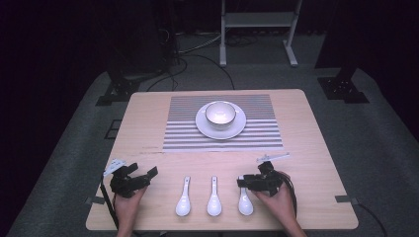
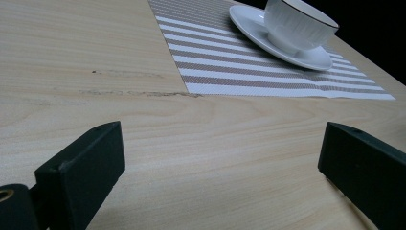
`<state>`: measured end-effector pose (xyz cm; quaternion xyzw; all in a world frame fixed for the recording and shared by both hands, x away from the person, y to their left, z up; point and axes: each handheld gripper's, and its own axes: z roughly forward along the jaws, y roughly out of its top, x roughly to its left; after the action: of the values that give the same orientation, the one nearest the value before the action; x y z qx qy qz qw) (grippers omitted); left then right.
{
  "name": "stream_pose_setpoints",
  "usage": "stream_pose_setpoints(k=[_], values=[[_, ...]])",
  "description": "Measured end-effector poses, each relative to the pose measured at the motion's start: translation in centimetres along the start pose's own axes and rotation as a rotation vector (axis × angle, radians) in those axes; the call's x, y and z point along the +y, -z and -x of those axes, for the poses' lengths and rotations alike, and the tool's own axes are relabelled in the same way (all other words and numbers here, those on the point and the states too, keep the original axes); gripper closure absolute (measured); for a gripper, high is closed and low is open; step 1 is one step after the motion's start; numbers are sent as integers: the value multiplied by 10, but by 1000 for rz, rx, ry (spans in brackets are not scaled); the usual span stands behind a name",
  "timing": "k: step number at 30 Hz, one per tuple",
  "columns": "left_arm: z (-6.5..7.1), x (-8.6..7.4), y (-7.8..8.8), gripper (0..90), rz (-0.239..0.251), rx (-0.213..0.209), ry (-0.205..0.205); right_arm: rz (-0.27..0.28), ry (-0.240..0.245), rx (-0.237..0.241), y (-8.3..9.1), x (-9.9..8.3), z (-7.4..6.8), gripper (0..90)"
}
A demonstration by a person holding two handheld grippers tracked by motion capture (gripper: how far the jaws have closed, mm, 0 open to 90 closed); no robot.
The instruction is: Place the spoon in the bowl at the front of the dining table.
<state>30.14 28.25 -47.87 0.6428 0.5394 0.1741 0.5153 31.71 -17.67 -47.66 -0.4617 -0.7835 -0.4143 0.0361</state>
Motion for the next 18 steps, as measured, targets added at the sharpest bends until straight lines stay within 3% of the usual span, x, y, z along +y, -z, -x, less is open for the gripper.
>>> stream_pose_setpoints(k=[4, 15, 18], values=[[0, 0, 0, 7, 0, -1, 0, -15, 18, -60, -1, 2, -6, 606], [0, 0, -1, 8, -4, 0, -3, -32, 5, -78, 0, 3, -4, 717], [0, 0, -1, 8, -4, -1, -2, -64, 23, -88, 0, 5, -5, 750]])
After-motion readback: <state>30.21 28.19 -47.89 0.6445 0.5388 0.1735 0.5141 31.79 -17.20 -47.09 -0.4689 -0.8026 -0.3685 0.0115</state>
